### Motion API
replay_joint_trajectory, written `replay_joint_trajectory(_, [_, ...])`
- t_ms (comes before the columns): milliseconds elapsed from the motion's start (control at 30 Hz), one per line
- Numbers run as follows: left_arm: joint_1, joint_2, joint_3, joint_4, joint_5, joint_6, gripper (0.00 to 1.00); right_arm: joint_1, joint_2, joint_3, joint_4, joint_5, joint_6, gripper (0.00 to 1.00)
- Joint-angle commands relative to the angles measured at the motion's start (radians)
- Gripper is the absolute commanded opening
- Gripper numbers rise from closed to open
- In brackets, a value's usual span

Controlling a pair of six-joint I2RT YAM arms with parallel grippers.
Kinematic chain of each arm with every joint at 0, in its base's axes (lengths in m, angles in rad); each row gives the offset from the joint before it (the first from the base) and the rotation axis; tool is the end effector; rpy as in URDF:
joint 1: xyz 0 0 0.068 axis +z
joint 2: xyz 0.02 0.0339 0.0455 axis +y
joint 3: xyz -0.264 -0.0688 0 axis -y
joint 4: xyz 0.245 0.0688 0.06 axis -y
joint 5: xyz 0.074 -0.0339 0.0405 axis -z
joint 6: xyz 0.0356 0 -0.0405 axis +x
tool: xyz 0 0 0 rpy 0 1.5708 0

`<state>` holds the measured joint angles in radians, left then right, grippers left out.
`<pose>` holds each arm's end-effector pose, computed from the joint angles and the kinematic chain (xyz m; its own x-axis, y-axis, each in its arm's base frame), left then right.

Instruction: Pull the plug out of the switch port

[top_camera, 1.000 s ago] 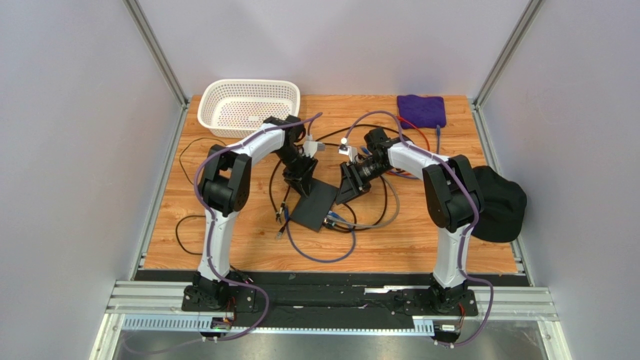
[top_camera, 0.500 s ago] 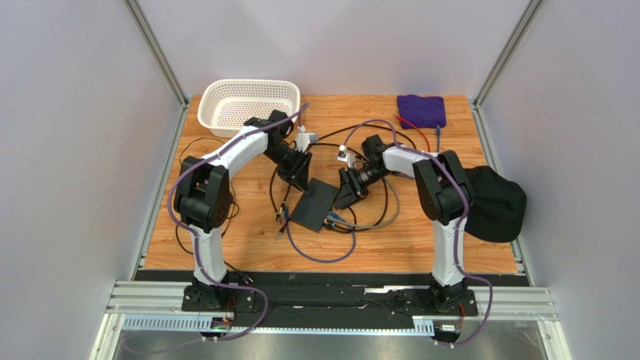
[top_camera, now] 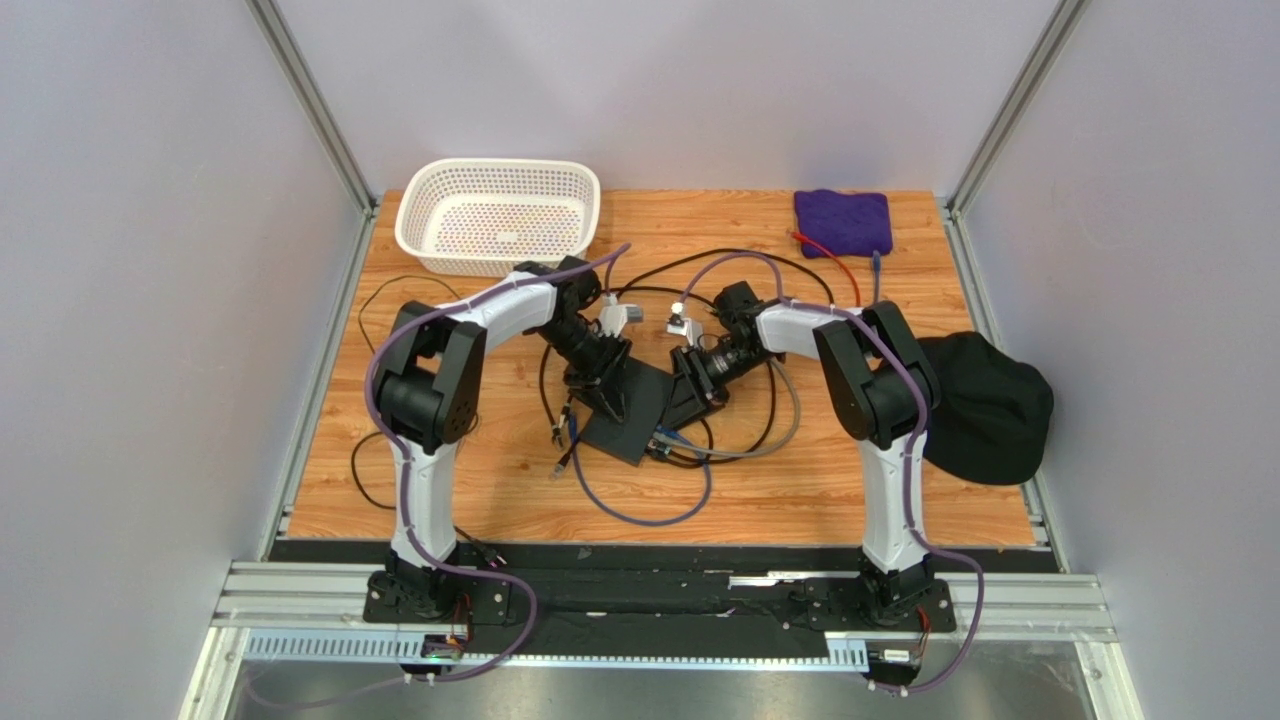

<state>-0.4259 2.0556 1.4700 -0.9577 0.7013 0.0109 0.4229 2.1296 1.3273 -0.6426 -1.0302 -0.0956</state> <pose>0.3394 -0.1792 0.1605 -0.9067 0.4205 -0.0345 0.3417 0.6839 -0.6446 0.3385 0.1858 0.1113 -0.8710 -0.4459 -0.2062 -0.3943 0.3843 0.8347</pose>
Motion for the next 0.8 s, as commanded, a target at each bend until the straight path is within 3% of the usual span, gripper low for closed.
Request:
replay_joint_trajectory(0, [-0.005,0.09,-0.004,0.05,-0.181,-0.031,0.44,0.005,0.015,-0.051,0.164,0.055,0.129,0.5])
replay_joint_trajectory(167, [-0.005,0.161,0.001,0.037,-0.223,-0.031,0.44,0.01,0.009,-0.097,0.319,0.048,0.241,0.46])
replay_joint_trajectory(400, [-0.005,0.186,0.015,0.036,-0.241,-0.022,0.44,0.024,0.026,-0.125,0.366,0.019,0.249,0.43])
replay_joint_trajectory(600, [-0.004,0.187,0.007,0.034,-0.241,-0.017,0.44,0.024,0.059,-0.112,0.356,-0.022,0.215,0.42])
replay_joint_trajectory(767, [0.007,0.187,0.012,0.033,-0.247,-0.014,0.44,0.024,0.105,-0.025,0.172,-0.151,0.059,0.43])
